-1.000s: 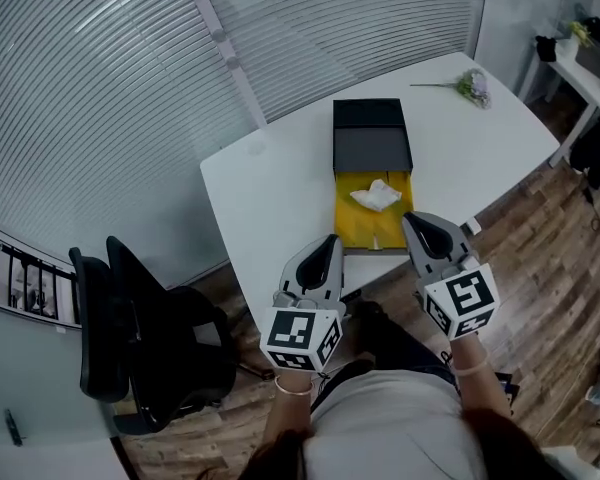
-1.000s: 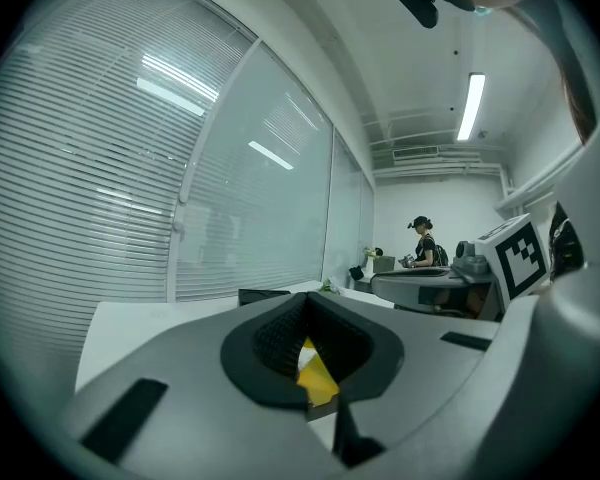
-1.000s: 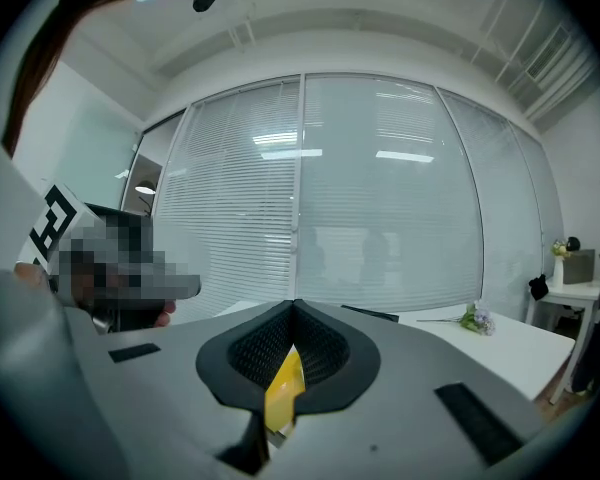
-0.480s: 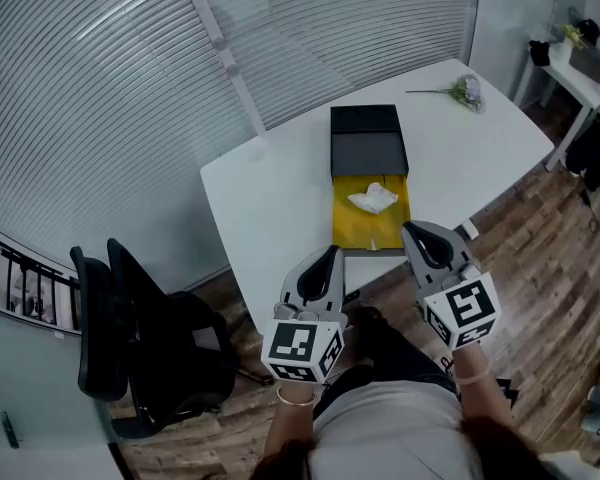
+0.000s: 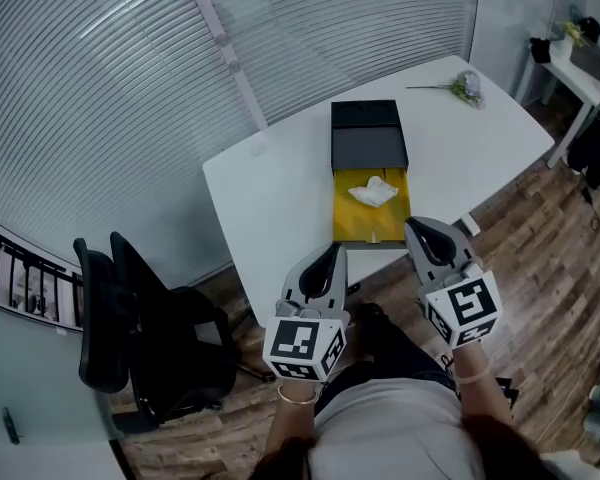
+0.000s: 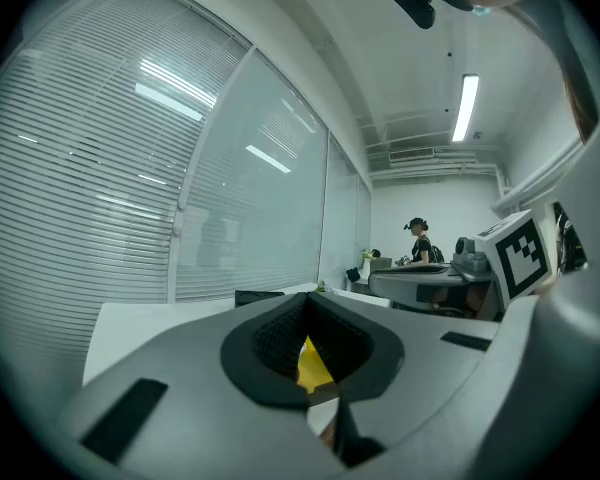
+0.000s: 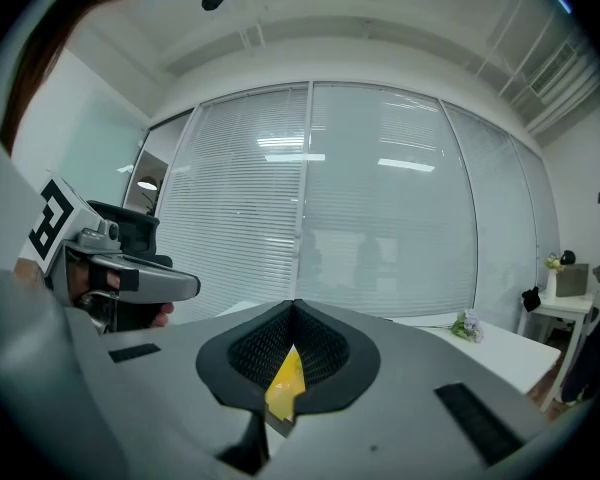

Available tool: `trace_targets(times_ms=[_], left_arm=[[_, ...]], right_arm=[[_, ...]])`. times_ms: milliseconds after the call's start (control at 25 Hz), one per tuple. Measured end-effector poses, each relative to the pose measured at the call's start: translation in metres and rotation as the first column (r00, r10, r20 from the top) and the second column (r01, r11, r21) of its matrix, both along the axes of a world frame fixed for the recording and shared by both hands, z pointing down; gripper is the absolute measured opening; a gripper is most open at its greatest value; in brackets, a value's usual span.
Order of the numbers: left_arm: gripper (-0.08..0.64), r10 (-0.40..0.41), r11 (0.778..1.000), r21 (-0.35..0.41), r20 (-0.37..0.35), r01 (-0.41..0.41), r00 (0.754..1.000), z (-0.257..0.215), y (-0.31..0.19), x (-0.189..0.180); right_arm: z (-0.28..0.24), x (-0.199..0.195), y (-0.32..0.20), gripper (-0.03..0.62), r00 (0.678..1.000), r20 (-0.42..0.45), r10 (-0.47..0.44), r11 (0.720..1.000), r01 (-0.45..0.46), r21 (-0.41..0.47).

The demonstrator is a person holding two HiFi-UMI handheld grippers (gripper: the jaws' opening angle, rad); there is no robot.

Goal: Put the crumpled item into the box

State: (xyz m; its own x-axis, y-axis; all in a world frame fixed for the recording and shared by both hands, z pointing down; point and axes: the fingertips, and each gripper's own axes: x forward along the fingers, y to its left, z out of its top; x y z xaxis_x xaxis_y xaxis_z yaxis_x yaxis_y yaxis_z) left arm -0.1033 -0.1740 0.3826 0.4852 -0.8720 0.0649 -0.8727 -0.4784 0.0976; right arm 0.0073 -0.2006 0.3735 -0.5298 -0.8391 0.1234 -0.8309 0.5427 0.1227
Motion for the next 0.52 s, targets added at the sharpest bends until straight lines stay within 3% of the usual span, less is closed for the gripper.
trace_targets(times_ms=[520], left_arm=[[0.017, 0.017, 1.000, 0.002, -0.011, -0.017, 1.000, -0.003, 0.001, 0.014]], right_arm=[[-0.005, 0.010, 0.003, 0.026, 1.000, -0.001, 0.016, 0.999, -0.016, 0.042]])
